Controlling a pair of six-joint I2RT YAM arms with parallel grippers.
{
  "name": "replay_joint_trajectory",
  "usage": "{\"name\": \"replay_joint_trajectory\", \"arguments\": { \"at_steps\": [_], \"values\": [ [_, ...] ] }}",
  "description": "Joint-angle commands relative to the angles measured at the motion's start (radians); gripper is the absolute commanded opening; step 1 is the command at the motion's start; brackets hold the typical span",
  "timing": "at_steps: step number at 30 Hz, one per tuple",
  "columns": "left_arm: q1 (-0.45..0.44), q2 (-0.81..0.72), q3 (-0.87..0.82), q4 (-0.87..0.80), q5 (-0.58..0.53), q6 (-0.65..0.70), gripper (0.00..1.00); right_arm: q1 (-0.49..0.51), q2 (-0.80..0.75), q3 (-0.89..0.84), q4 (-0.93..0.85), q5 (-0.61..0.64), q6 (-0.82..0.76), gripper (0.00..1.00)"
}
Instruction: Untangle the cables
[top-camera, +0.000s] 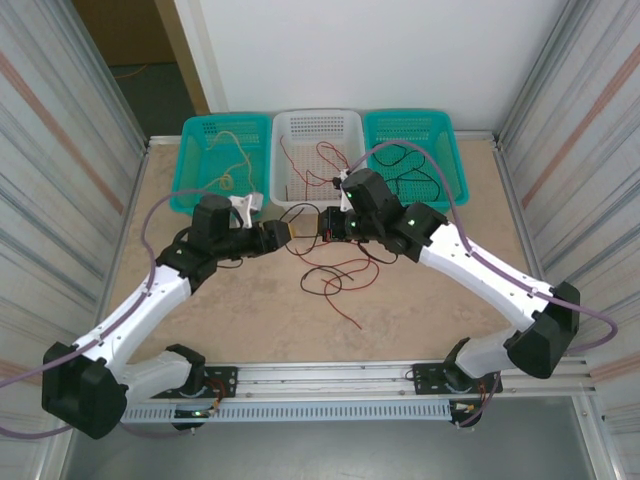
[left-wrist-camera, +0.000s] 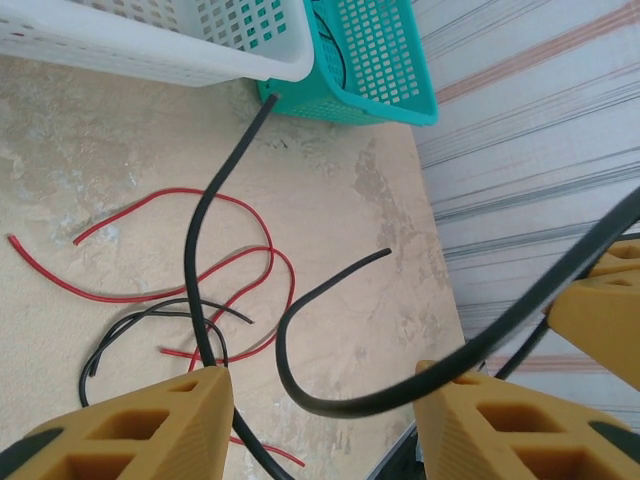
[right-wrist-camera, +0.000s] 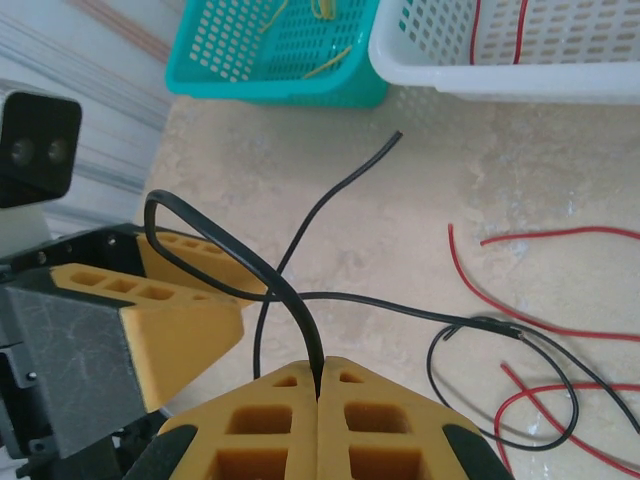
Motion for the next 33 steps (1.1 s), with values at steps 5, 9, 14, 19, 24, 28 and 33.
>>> {"name": "replay_joint_trajectory", "arguments": {
  "at_steps": [5, 9, 14, 19, 24, 28, 33],
  "values": [
    [-0.004, -0.076, 0.047, -0.034, -0.037, 0.006, 0.47, 0.012, -0.058, -0.05, 0.083, 0.031, 0.073, 0.0],
    [-0.003, -0.064, 0.032, -0.021, -0.041, -0.009, 0.45, 0.018, -0.053, -0.026, 0.055, 0.023, 0.095, 0.0],
    [-0.001, -0.057, 0.024, -0.024, -0.065, -0.009, 0.44, 0.026, -0.049, -0.017, 0.036, 0.019, 0.111, 0.0],
    [0.003, -0.052, 0.002, 0.02, -0.077, -0.01, 0.35, 0.043, -0.031, -0.004, -0.002, 0.007, 0.121, 0.0],
    [0.003, -0.014, 0.003, 0.066, -0.068, -0.02, 0.22, 0.061, -0.045, 0.004, -0.05, 0.022, 0.125, 0.0],
    [0.004, -0.019, 0.018, 0.059, -0.071, -0.015, 0.15, 0.061, -0.054, -0.013, -0.047, 0.045, 0.126, 0.0],
    [0.004, -0.041, 0.023, 0.022, -0.108, -0.003, 0.02, 0.063, -0.033, -0.012, -0.041, 0.04, 0.12, 0.0]
  ]
}}
